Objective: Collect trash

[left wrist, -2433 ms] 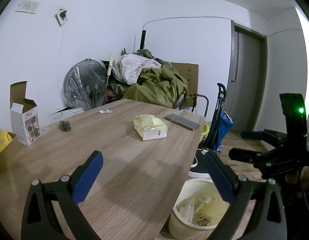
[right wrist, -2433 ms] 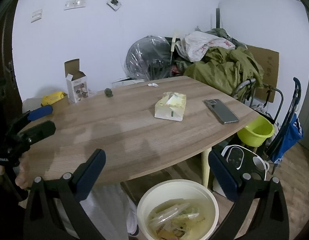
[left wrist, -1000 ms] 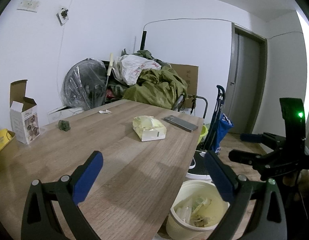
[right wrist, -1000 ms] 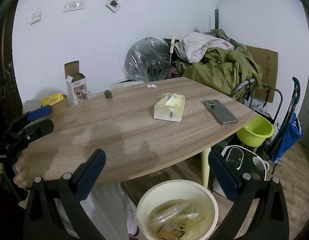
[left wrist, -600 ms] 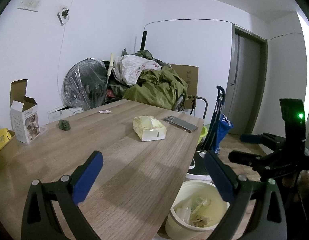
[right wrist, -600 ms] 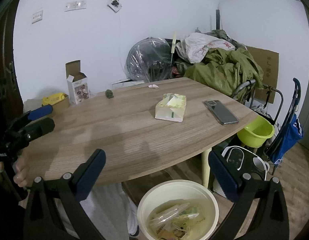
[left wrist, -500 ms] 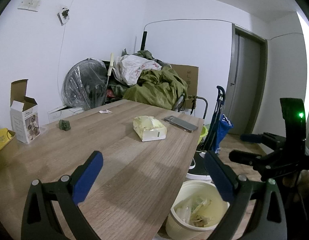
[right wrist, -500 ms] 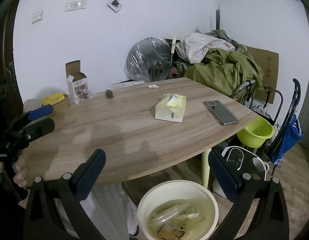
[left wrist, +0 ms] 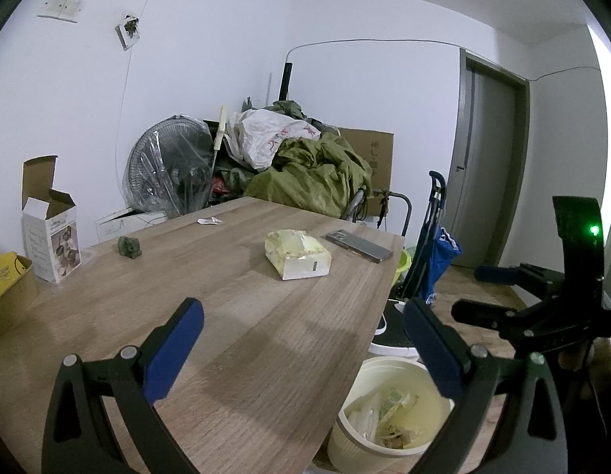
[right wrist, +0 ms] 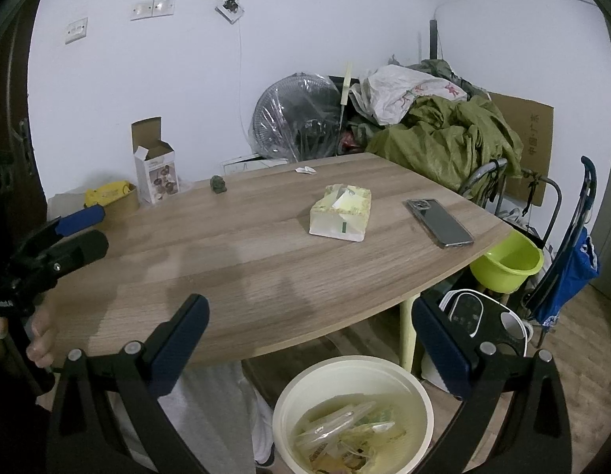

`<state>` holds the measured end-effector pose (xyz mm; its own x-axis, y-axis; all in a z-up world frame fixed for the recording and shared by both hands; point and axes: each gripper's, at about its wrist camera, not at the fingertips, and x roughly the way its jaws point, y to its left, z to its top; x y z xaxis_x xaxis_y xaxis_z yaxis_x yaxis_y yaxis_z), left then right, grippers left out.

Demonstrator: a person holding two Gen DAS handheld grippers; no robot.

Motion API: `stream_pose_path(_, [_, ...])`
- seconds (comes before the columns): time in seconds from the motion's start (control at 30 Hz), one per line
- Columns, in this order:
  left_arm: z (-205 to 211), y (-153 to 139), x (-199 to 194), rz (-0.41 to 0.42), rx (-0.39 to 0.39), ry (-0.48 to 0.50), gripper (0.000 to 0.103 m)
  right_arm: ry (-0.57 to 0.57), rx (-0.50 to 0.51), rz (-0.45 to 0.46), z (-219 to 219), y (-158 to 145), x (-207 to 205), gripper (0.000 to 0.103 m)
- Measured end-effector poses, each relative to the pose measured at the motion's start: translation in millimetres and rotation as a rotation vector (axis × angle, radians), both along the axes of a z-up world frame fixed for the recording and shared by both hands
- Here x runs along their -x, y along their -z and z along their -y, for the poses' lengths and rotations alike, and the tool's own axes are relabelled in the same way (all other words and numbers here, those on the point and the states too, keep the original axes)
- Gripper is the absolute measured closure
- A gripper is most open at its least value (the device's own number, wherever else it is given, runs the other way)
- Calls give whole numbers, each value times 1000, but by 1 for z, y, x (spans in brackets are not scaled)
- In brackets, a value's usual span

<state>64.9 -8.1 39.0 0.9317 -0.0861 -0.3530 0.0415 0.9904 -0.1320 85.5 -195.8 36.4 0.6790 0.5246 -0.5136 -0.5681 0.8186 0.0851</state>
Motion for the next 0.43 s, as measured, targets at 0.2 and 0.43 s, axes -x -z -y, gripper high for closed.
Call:
stream_pose_path(0.2, [1,-1,0,-4,3,-2,2,-10,2,-2,-2,3,-1,1])
stream_pose_path(0.43, [2,0,2,-5,3,-4,2,-14,3,-3,-2,6,-1,1])
